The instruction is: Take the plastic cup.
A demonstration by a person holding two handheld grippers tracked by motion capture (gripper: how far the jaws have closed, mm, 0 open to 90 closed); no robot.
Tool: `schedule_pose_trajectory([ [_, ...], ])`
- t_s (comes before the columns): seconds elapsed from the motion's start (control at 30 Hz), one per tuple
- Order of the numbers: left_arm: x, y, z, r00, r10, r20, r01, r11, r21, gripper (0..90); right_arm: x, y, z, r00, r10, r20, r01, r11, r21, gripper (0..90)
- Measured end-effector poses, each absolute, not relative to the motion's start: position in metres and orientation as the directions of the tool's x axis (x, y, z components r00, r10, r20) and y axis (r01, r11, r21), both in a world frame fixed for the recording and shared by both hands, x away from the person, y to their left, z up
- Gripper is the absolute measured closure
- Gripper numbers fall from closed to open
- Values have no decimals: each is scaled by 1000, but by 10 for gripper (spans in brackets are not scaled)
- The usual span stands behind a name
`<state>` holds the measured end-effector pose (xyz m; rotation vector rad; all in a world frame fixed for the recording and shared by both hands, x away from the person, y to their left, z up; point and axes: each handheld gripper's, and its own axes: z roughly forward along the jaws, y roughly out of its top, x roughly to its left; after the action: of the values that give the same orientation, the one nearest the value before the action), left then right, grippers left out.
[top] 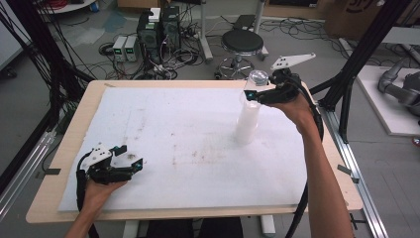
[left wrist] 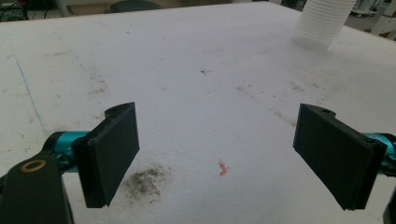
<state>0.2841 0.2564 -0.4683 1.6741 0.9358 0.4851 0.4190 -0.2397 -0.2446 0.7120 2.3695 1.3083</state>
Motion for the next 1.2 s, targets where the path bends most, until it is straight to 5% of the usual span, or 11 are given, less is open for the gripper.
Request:
schedule_pose_trajectory([
  [0.5, 285, 257, -468, 606, 781, -151, 338, -81, 938, 142, 369, -218, -249, -892, 449, -53, 157, 420, 894, 362],
  [1.2, 286, 258, -469, 611, 775, -163, 342, -72, 937, 142, 328, -161, -323, -960, 278, 8, 116, 376, 919, 363],
])
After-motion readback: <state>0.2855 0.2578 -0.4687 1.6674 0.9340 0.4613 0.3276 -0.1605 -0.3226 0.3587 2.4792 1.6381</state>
